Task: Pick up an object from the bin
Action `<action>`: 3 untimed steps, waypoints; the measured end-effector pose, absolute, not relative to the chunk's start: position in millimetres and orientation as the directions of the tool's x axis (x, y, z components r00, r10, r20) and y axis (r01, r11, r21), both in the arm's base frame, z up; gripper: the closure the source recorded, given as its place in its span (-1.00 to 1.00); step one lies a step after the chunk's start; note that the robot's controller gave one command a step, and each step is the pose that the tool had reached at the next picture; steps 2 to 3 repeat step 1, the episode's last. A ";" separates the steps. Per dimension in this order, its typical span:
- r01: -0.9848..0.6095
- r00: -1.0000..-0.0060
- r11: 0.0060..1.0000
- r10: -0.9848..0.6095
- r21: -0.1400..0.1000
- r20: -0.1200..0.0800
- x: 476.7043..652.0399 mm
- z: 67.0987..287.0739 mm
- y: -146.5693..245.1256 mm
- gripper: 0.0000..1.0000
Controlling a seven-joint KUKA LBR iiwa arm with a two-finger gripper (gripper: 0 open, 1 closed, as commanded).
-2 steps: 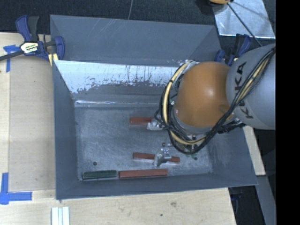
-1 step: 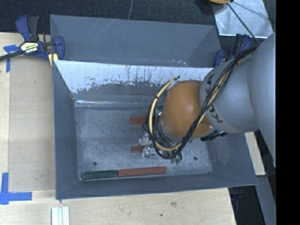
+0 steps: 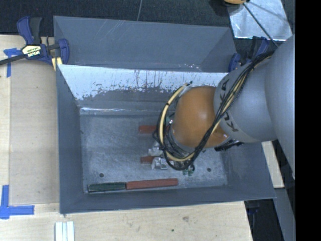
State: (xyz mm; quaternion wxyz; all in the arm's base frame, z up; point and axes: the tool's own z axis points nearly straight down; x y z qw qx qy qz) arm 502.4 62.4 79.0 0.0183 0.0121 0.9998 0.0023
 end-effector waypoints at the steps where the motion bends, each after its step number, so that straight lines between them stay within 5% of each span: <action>1: -0.012 -1.000 1.000 -0.012 0.000 -0.003 512.0 210.1 80.9 1.00; 3: -0.012 -1.000 1.000 -0.012 0.000 -0.003 512.0 210.1 80.9 1.00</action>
Offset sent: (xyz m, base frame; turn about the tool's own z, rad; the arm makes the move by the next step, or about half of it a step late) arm 0.0000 0.0000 0.0000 0.0000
